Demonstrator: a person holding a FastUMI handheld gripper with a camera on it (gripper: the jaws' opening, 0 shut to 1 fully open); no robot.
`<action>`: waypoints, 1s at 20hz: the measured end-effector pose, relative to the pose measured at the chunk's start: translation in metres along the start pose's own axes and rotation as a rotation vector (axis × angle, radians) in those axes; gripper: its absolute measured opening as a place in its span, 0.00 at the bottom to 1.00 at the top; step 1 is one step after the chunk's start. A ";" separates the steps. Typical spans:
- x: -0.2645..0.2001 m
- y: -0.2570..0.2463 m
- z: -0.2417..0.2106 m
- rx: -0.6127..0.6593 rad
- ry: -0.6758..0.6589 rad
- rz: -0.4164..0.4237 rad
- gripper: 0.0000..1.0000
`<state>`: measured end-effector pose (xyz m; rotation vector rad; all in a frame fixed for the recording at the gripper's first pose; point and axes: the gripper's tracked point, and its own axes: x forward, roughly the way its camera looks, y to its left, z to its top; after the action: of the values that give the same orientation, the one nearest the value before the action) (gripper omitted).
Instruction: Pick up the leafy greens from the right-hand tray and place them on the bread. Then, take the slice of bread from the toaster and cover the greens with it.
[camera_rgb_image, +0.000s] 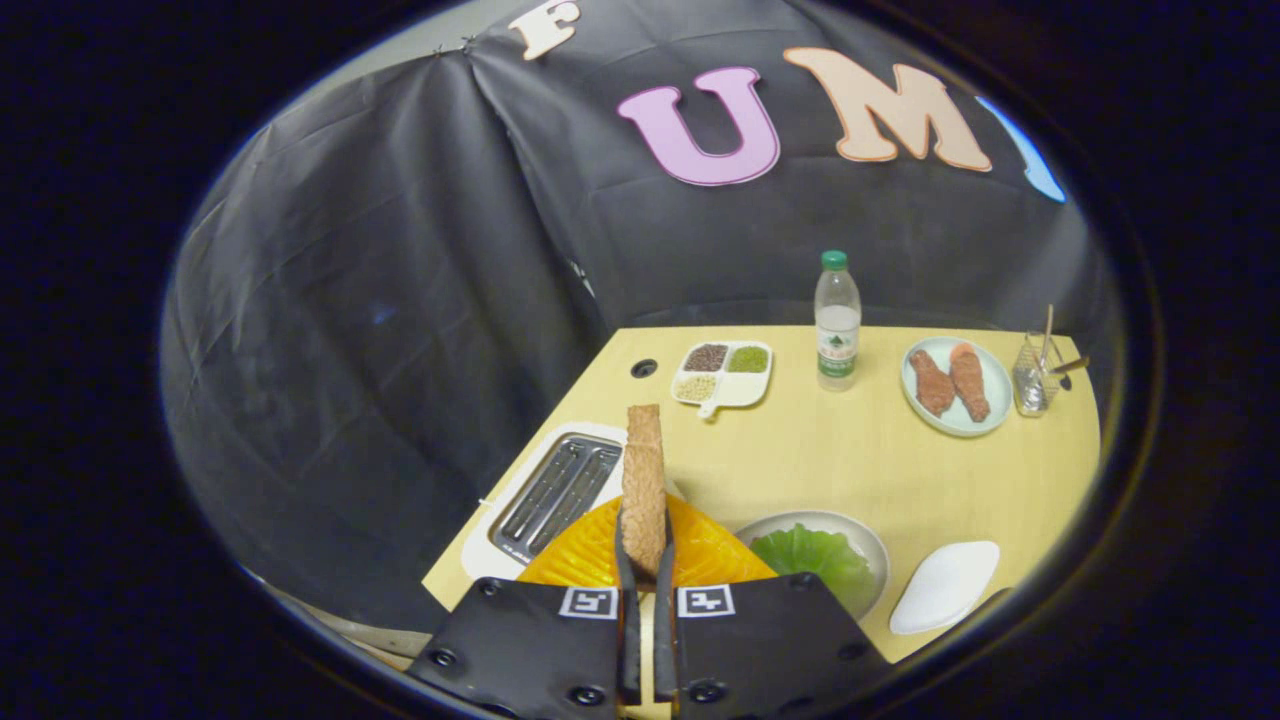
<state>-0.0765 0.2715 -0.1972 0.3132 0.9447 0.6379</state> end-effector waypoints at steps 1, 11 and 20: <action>-0.001 -0.006 -0.004 0.009 0.006 -0.011 0.08; 0.025 -0.051 -0.056 0.112 0.043 -0.067 0.08; 0.044 -0.073 -0.093 0.175 0.100 -0.092 0.08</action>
<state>-0.1083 0.2411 -0.3156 0.3938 1.1071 0.4906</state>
